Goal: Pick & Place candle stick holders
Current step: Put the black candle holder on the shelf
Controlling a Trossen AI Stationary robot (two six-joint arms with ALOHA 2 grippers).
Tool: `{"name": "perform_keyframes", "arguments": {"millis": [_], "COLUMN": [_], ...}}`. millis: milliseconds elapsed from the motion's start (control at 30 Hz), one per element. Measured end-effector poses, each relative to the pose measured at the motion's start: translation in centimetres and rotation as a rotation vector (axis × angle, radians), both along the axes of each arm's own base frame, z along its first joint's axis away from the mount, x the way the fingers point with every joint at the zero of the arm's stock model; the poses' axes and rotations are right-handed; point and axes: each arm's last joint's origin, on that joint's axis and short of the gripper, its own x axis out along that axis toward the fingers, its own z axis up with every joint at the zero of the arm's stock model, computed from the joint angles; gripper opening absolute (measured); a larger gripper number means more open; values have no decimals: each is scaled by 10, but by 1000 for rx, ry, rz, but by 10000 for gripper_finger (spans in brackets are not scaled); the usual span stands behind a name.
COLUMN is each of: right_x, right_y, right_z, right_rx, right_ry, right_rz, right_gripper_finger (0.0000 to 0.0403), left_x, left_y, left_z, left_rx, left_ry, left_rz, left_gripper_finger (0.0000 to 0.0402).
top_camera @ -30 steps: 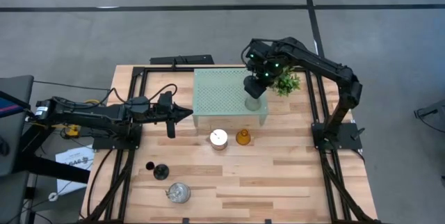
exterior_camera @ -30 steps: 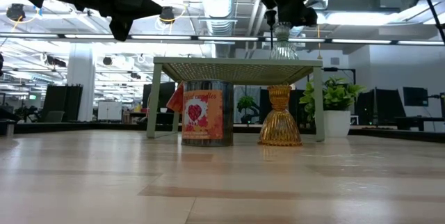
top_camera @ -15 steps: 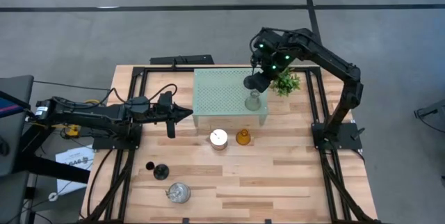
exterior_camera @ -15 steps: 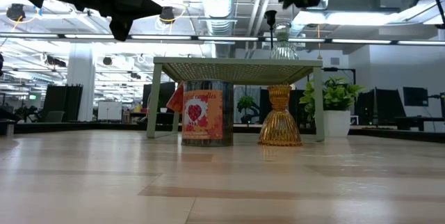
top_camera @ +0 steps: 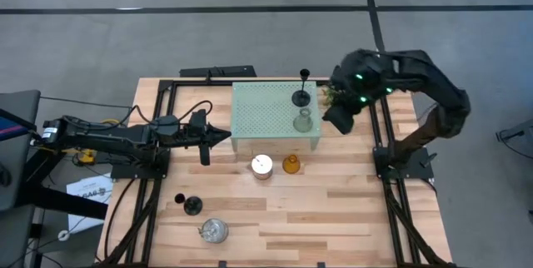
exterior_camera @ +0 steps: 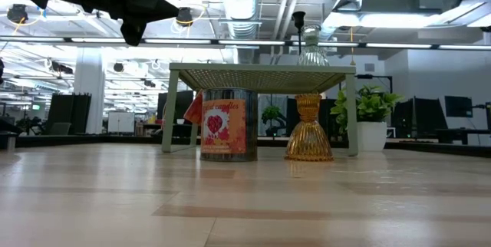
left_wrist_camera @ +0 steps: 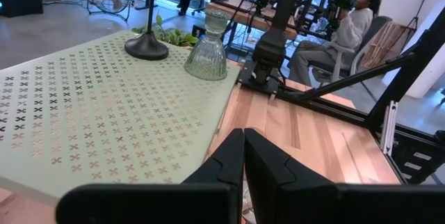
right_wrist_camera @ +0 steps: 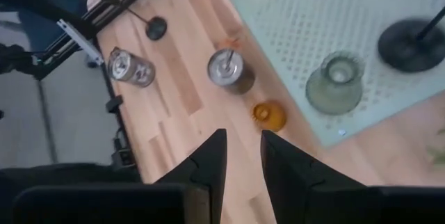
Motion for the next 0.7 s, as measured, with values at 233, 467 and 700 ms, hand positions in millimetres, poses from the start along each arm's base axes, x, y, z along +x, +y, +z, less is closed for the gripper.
{"name": "perform_keyframes", "arguments": {"millis": [233,467,700], "right_x": [-15,-12,-2], "right_y": [46,82,109], "right_z": [10,6,-10], "right_rx": [-252,-424,-441], "right_ry": [-79,-102,-76], "right_rz": [52,48,61], "right_gripper_finger": [82,82,82], "left_x": [0,0,0], "left_y": [0,0,-1], "left_z": [0,1,1], "left_rx": [-2,-2,-2], "left_ry": [-2,-9,-9], "left_rz": [0,0,-32], "left_gripper_finger": [11,11,11]}}
